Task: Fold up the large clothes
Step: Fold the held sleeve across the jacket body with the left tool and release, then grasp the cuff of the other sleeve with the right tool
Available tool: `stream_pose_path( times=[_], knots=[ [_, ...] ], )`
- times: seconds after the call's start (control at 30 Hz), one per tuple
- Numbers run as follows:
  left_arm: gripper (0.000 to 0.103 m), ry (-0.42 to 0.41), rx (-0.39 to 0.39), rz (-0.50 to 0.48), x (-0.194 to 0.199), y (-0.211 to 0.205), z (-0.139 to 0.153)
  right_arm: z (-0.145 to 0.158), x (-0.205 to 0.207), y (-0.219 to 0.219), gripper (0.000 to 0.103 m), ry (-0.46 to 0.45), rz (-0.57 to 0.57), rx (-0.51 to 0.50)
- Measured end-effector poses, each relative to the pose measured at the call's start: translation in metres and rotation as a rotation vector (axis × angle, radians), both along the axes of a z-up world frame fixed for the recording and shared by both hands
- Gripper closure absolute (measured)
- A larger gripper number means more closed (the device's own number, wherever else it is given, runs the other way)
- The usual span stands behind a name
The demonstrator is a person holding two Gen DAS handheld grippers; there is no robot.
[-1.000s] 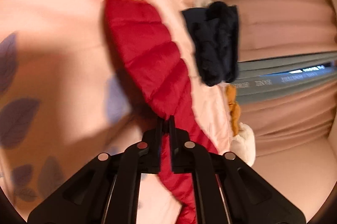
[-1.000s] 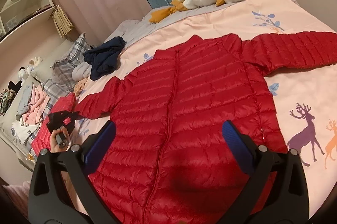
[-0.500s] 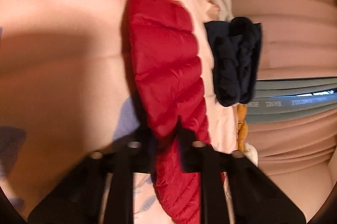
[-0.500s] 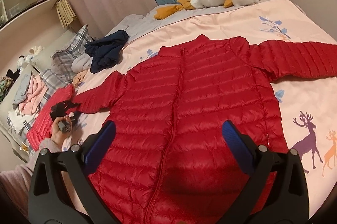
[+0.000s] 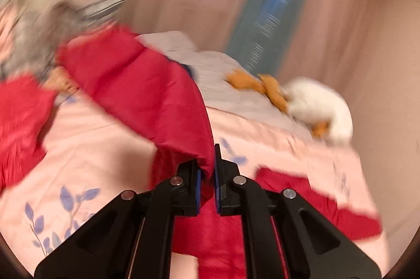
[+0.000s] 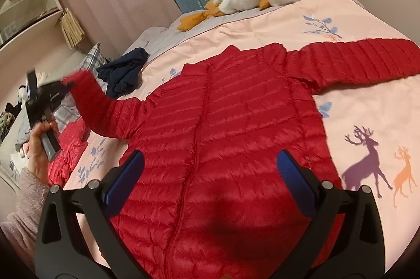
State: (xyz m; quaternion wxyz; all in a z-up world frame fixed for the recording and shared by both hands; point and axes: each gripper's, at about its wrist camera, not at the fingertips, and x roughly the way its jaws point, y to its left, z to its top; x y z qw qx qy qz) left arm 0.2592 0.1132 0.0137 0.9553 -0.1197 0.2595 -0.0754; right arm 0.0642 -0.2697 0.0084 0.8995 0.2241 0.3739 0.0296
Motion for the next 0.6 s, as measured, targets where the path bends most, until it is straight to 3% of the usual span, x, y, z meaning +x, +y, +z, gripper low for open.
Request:
stream_pose_path(
  times=[0.1, 0.2, 0.37, 0.43, 0.5, 0.6],
  knots=[
    [0.095, 0.012, 0.139, -0.109, -0.009, -0.076, -0.009, 0.000, -0.009, -0.012, 0.002, 0.002, -0.024, 0.016],
    [0.095, 0.080, 0.204, -0.218, -0.017, -0.142, -0.041, -0.006, -0.015, -0.022, 0.002, 0.017, -0.039, 0.033],
    [0.093, 0.186, 0.299, -0.339, -0.017, -0.205, -0.100, -0.016, -0.015, -0.035, 0.002, 0.042, -0.049, 0.060],
    [0.083, 0.266, 0.303, -0.387, -0.011, -0.220, -0.125, -0.019, -0.011, -0.040, 0.002, 0.051, -0.055, 0.073],
    [0.037, 0.340, 0.293, -0.403, -0.008, -0.221, -0.142, -0.021, -0.003, -0.045, 0.002, 0.062, -0.047, 0.094],
    [0.025, 0.348, 0.231, -0.415, -0.018, -0.201, -0.145, -0.024, 0.017, -0.051, 0.002, 0.068, -0.031, 0.114]
  ],
)
